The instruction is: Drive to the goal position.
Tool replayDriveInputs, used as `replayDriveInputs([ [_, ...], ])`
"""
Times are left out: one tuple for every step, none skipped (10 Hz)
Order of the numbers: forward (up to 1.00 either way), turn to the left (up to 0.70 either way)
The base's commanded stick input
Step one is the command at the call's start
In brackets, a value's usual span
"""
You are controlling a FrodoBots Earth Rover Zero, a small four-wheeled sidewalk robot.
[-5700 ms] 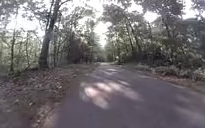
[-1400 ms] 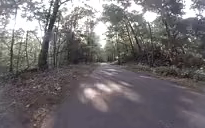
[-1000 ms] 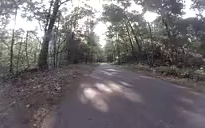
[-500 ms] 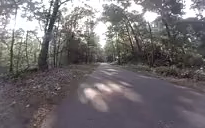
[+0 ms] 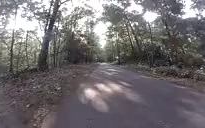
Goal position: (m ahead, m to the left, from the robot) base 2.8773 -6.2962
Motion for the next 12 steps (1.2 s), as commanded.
replayDriveInputs([
  [0.05, -0.01],
  [0.06, -0.01],
  [0.06, -0.01],
  [0.06, -0.01],
  [0.05, -0.01],
  [0.06, -0.01],
  [0.06, -0.01],
  [0.06, -0.01],
  [0.06, -0.01],
  [0.06, -0.01],
  [0.06, -0.01],
  [0.06, -0.01],
])
